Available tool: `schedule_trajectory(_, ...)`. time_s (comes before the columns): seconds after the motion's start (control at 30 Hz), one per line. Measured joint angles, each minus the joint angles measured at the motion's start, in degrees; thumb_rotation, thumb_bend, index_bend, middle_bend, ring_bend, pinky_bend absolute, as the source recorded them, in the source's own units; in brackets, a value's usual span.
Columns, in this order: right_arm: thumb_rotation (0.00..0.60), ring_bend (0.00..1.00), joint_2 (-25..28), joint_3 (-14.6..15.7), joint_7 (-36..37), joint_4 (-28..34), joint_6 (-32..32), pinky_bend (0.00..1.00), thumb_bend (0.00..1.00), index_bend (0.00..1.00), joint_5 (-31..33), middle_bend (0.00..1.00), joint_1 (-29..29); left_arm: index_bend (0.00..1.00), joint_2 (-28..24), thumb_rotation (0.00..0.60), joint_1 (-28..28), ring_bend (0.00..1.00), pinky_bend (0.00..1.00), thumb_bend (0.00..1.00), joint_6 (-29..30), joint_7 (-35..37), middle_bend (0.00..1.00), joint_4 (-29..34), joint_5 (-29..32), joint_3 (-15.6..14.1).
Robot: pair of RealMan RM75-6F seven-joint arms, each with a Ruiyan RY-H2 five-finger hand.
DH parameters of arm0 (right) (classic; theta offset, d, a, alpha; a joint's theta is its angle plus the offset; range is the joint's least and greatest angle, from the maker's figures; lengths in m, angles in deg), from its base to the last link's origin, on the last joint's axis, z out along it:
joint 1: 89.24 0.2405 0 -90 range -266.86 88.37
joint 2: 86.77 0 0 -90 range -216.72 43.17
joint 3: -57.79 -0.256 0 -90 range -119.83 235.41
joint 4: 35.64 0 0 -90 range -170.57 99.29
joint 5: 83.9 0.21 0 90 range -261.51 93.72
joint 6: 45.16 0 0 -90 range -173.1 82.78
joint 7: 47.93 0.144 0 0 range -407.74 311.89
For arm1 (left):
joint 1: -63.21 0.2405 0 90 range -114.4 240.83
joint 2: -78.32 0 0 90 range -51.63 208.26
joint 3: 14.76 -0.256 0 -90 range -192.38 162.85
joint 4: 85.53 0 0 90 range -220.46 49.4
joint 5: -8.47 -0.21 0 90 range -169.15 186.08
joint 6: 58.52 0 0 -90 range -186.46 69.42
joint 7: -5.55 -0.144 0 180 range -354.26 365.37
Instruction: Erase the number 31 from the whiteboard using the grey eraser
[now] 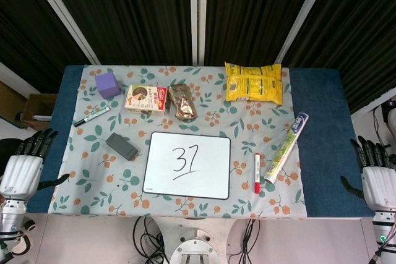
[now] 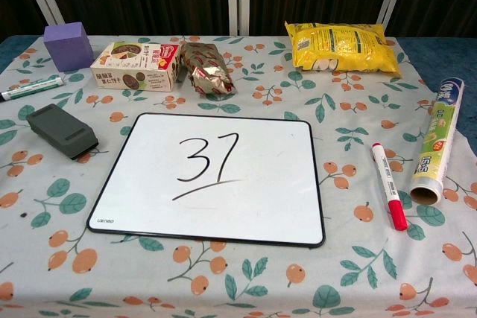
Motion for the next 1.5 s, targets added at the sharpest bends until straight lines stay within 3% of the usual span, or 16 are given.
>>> schedule_trajectory(0.33, 0.6, 0.0, 0.3, -0.2, 0.6, 0.0, -0.5, 0.0, 0.15, 0.0, -0.2, 0.0, -0.2, 0.07, 0.3, 0.464, -0.3, 0.07, 0.16, 0.0, 0.1, -0.1, 0.07, -0.5, -0.5, 0.1)
schedule_trajectory(0.5, 0.6, 0.0, 0.3, -0.3, 0.5, 0.0, -0.5, 0.0, 0.15, 0.0, -0.1, 0.0, -0.1, 0.07, -0.4, 0.51, -1.2, 0.07, 0.16, 0.0, -0.6, -0.4, 0.07, -0.6, -2.1, -0.1)
schedule_trajectory(0.6, 0.6, 0.0, 0.4, -0.4, 0.1, 0.4, -0.3, 0.0, 0.15, 0.0, -0.2, 0.0, 0.1, 0.07, -1.4, 0.584, -3.0, 0.07, 0.16, 0.0, -2.1, -1.1, 0.07, -0.5, -4.4, -0.3)
schedule_trajectory(0.83, 0.6, 0.0, 1.1, -0.4, -0.5, 2.1, -0.5, 0.0, 0.15, 0.0, -0.8, 0.0, 0.3, 0.14, -3.1, 0.6, -11.2, 0.07, 0.17, 0.0, -8.2, -3.7, 0.14, -0.7, -11.5, 0.6)
schedule_trajectory(1.07, 0.6, 0.0, 2.0, -0.3, -1.2, 3.7, -0.9, 0.0, 0.15, 0.0, -1.2, 0.0, 0.1, 0.14, -0.9, 0.6, -20.8, 0.07, 0.17, 0.0, -20.6, -4.4, 0.14, -3.5, -15.2, 0.3)
schedule_trajectory(1.27, 0.6, 0.0, 2.6, 0.2, -1.4, 4.3, -1.3, 0.0, 0.15, 0.0, -1.8, 0.0, -0.3, 0.13, 4.1, 0.6, -26.1, 0.07, 0.19, 0.01, -26.6, -1.9, 0.13, -9.3, -15.2, -0.2)
schedule_trajectory(1.5, 0.6, 0.0, 3.3, 0.3, -0.9, 4.7, -1.2, 0.0, 0.15, 0.0, -1.6, 0.0, -0.6, 0.12, 8.3, 0.6, -28.6, 0.09, 0.24, 0.07, -29.7, 1.3, 0.11, -16.3, -13.4, -1.4)
